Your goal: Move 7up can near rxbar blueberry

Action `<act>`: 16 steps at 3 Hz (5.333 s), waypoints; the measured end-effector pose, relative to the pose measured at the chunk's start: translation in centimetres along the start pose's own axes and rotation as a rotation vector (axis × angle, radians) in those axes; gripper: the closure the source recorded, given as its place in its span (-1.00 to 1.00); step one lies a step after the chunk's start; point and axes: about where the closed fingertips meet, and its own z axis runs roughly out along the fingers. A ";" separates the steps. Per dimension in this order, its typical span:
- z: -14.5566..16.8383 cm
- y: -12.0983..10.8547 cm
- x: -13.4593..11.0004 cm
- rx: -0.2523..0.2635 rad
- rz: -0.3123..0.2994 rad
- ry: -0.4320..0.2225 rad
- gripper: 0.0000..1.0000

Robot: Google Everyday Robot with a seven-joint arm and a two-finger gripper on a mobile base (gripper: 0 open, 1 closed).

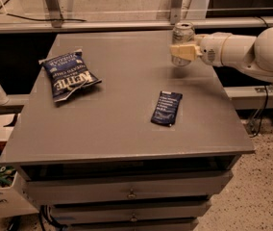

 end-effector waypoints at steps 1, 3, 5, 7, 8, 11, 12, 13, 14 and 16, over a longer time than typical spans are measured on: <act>-3.0 2.0 1.5 -0.040 0.003 0.036 1.00; -5.5 5.8 4.1 -0.151 0.065 0.052 1.00; -5.3 6.1 4.9 -0.177 0.068 0.049 1.00; -5.2 6.8 5.4 -0.217 0.075 0.032 1.00; -5.2 6.8 5.4 -0.217 0.075 0.032 1.00; -5.3 6.8 5.3 -0.218 0.075 0.032 -0.25; -8.4 9.9 5.0 -0.314 0.120 0.006 -1.00; -8.9 10.3 4.8 -0.322 0.120 0.010 -1.00; -13.1 8.2 2.8 -0.261 0.078 -0.055 -1.00; -19.0 5.6 1.1 -0.162 0.047 -0.144 -1.00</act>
Offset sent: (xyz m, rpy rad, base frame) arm -0.0993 -0.0201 -0.0299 0.0282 0.1109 0.1178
